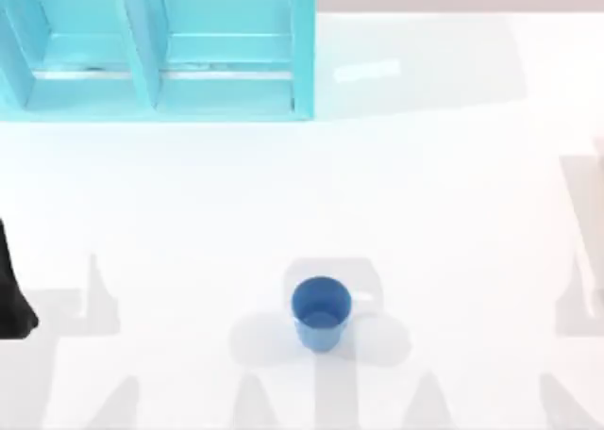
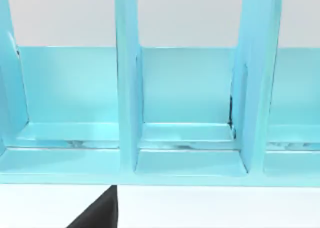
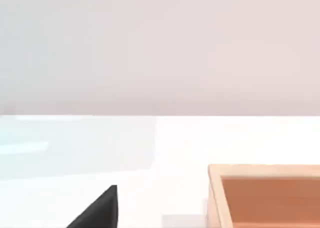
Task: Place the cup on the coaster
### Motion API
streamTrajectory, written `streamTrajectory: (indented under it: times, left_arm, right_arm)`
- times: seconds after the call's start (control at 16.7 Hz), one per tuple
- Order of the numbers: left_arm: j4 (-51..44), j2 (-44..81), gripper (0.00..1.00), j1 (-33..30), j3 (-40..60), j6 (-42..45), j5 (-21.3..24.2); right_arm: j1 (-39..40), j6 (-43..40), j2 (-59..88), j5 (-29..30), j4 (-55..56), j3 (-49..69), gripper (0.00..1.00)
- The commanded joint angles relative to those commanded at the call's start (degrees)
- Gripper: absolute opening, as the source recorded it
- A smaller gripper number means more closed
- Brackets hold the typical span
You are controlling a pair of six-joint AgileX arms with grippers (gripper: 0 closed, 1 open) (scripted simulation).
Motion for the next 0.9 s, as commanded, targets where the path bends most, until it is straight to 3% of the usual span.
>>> streamTrajectory:
  times: [0.42,0.9]
  left_arm:
    - [-4.8,8.3,1.00,-5.0,4.3,3.8,0.2]
    - [-24.6,43.9,1.00,-23.2,24.6,17.9,0.4]
  right_arm:
    - [0.0,0.0,0.0,0.0,0.0,0.0,1.00]
    - [0.0,0.0,0.0,0.0,0.0,0.0,1.00]
